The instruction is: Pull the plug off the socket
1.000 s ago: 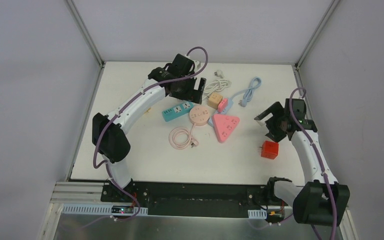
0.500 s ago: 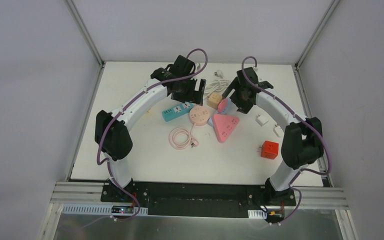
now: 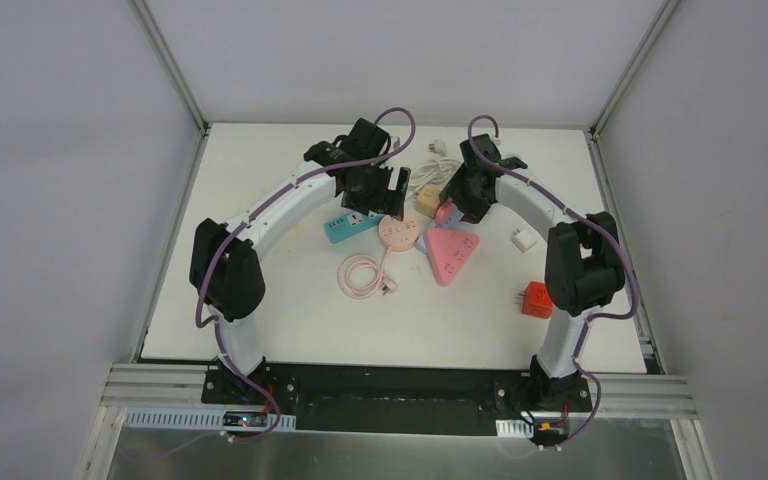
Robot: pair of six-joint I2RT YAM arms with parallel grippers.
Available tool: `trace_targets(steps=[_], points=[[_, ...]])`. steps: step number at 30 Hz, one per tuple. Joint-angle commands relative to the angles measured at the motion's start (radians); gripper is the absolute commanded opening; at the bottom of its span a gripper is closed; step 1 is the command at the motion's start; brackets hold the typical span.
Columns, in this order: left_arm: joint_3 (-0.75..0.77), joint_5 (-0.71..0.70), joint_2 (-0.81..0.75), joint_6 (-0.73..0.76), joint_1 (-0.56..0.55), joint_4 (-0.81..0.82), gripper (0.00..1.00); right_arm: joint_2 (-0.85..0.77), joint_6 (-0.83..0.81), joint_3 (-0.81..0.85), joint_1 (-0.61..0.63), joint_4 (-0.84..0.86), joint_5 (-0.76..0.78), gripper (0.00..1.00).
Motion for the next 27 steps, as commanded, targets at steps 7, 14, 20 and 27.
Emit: trace_targets(steps=[7, 14, 20, 27], points=[[0.044, 0.098, 0.025, -0.020, 0.006, -0.016, 0.86, -0.022, -0.047, -0.038, 0.002, 0.040, -0.068, 0.37], [0.071, 0.248, 0.113, -0.083, 0.001, -0.006, 0.81, -0.091, -0.127, -0.166, -0.038, 0.149, -0.221, 0.07], [0.105, 0.299, 0.176, -0.124, -0.022, 0.030, 0.79, -0.153, -0.213, -0.214, -0.064, 0.135, -0.270, 0.00], [0.156, 0.327, 0.271, -0.198, -0.047, 0.090, 0.67, -0.189, -0.241, -0.270, -0.074, 0.131, -0.275, 0.00]])
